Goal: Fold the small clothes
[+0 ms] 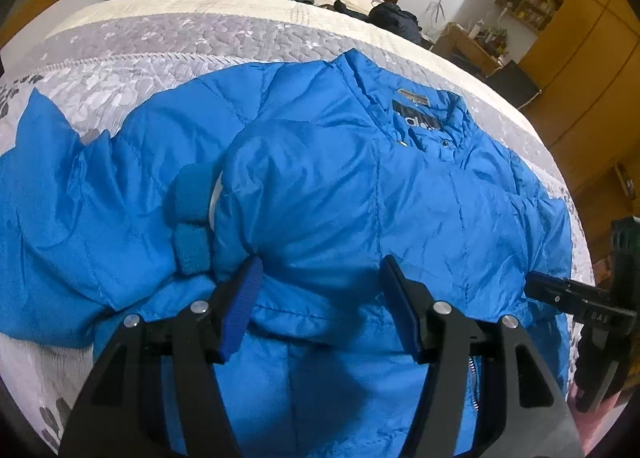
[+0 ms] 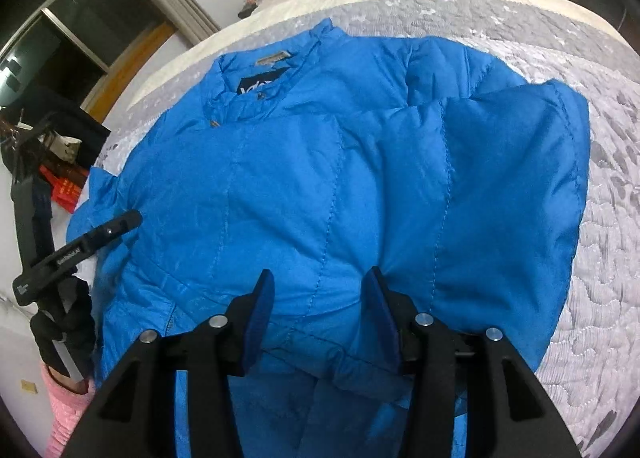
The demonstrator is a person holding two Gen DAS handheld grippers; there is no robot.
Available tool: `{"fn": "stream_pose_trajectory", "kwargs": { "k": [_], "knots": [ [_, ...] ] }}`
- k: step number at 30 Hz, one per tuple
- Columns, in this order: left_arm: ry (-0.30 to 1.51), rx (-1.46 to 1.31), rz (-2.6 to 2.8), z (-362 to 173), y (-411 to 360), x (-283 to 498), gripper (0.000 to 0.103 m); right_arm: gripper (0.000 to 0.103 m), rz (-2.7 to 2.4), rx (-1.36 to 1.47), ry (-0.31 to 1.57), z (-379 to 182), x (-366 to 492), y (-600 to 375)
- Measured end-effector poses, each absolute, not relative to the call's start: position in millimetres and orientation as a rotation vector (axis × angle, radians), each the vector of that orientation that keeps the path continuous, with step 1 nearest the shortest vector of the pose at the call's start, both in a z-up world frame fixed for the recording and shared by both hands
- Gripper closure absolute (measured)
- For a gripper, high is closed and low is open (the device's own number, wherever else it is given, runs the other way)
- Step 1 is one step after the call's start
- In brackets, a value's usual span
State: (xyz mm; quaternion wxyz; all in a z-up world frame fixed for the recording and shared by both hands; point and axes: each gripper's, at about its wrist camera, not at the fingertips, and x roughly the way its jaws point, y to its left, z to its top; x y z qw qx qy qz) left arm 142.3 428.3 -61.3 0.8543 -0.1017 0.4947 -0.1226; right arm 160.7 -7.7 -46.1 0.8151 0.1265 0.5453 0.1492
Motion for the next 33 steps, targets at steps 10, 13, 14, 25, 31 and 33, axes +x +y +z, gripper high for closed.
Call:
{"fn": "stream_pose_trajectory", "kwargs": {
  "k": [10, 13, 14, 25, 31, 33],
  "knots": [
    [0.928, -0.288, -0.186, -1, 484, 100, 0.028, 0.044, 0.403, 0.277, 1.069, 9, 140, 8],
    [0.912, -0.300, -0.088, 3, 529, 80, 0.027, 0.044, 0.424, 0.251, 1.064, 13, 136, 19],
    [0.912, -0.313, -0.050, 2, 547, 74, 0.027, 0.044, 0.427, 0.245, 1.066, 13, 135, 22],
    [0.894, -0.513, 0.343, -26, 726, 11, 0.026, 0.044, 0.437, 0.209, 1.094, 7, 140, 46],
    [0.864, -0.674, 0.375, -47, 784, 10, 0.028, 0.044, 0.412, 0.207, 1.110, -1, 143, 45],
    [0.848, -0.720, 0.368, -53, 797, 12, 0.028, 0.044, 0.398, 0.210, 1.112, -3, 145, 42]
  ]
}}
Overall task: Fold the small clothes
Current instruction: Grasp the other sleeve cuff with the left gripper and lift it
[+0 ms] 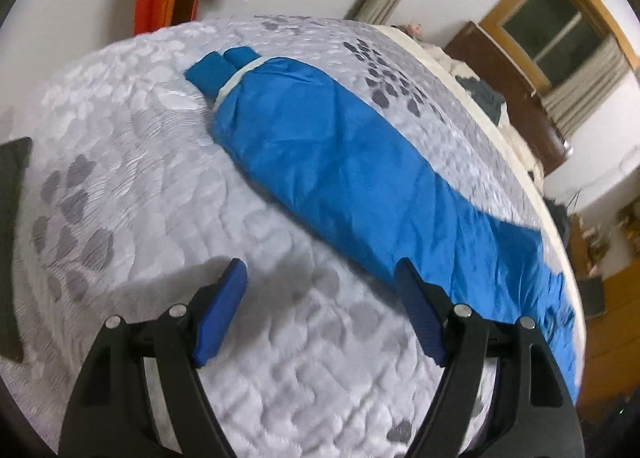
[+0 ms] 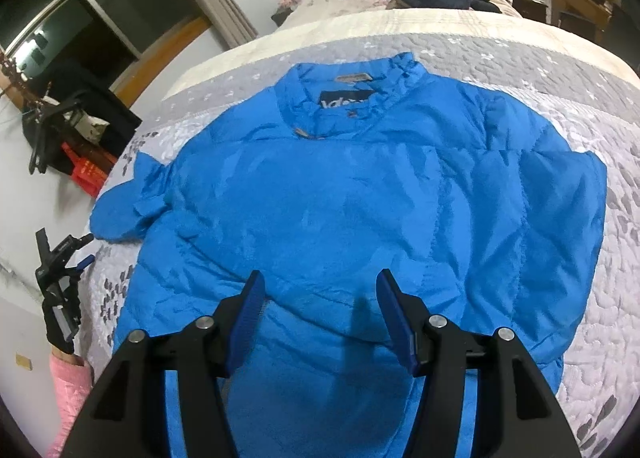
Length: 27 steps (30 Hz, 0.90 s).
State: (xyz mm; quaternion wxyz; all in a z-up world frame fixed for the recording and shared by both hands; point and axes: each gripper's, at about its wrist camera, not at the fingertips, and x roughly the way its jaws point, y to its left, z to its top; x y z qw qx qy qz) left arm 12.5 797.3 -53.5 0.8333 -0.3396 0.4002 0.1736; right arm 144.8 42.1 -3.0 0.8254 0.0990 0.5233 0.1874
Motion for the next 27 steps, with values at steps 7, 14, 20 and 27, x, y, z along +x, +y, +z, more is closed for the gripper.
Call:
{"fn": "stream_pose_trajectory", "kwargs": {
  "k": [7, 14, 20, 27],
  "knots": [
    [0.798, -0.807, 0.362, -62, 820, 32, 0.028, 0.044, 0.372, 0.228, 1.122, -13, 148, 34],
    [0.721, -0.890, 0.381, -68, 842, 44, 0.037, 0.044, 0.372, 0.229, 1.129, -19, 149, 34],
    [0.682, -0.937, 0.428, -72, 853, 43, 0.073, 0.044, 0.364, 0.233, 1.132, -21, 151, 31],
    [0.630, -0.898, 0.456, -55, 846, 34, 0.091, 0.044, 0.356, 0.234, 1.132, -22, 151, 27]
  ]
}}
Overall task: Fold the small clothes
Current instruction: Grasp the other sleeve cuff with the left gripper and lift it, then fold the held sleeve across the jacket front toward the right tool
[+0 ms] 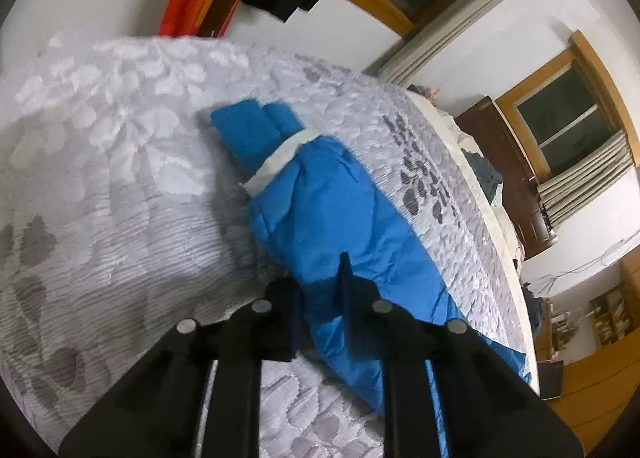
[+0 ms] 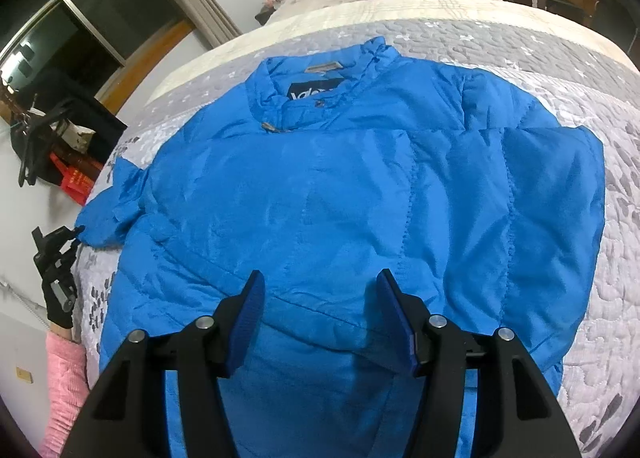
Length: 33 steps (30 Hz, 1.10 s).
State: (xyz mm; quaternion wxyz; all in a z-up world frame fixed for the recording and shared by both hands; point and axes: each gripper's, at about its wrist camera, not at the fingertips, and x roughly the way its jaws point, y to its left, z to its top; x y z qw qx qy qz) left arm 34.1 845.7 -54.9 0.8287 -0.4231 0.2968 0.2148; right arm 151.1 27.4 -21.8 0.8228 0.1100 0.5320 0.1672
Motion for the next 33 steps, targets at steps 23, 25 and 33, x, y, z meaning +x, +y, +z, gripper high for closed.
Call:
{"fn": "stream_pose_trajectory", "kwargs": {
  "k": [23, 25, 33],
  "knots": [
    [0.448, -0.560, 0.190, 76, 695, 30, 0.095, 0.044, 0.331, 0.236, 1.102, -12, 142, 5],
    [0.450, -0.525, 0.144, 82, 672, 35, 0.095, 0.044, 0.330, 0.238, 1.097, -11, 141, 3],
    [0.491, -0.448, -0.006, 84, 595, 57, 0.095, 0.044, 0.332, 0.251, 1.085, -9, 139, -5]
  ]
}}
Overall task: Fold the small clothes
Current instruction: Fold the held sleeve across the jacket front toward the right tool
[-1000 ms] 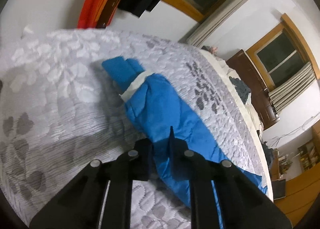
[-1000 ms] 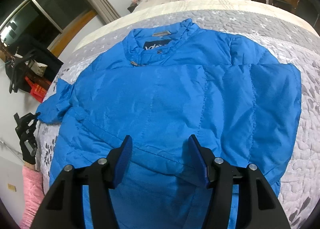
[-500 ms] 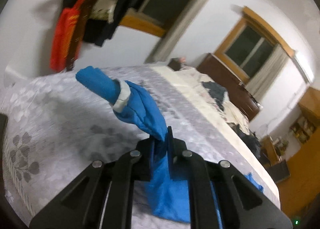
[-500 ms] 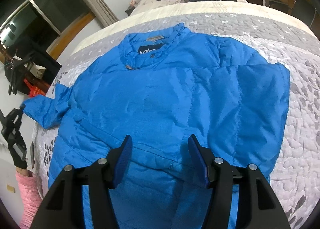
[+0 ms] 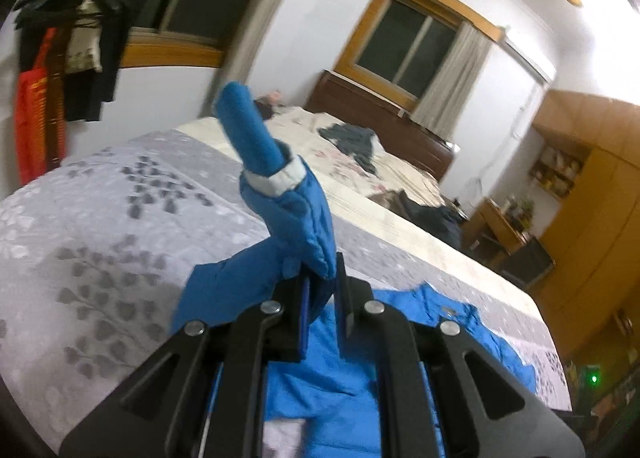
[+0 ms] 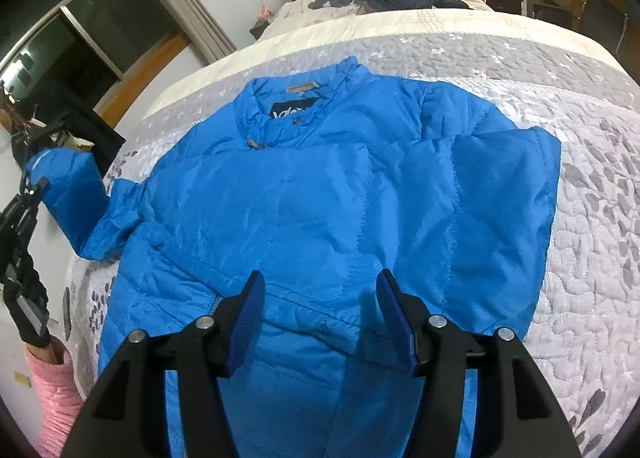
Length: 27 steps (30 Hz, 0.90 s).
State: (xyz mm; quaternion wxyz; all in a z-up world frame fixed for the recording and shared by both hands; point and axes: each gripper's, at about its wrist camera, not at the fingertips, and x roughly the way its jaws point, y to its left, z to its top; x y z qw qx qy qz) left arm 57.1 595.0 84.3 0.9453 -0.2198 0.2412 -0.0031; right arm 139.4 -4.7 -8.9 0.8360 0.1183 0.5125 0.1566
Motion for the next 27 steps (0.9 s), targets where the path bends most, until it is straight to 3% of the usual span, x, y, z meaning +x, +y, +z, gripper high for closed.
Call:
{"fn": "stream_pose_trajectory", "kwargs": {
  "k": [11, 27],
  "knots": [
    [0.538, -0.301, -0.179, 73, 494, 81, 0.095, 0.044, 0.316, 0.254, 1.070, -7, 139, -13],
    [0.717, -0.129, -0.350, -6, 392, 107, 0.094, 0.044, 0.306, 0.273, 1.073, -10, 142, -23]
  ]
}}
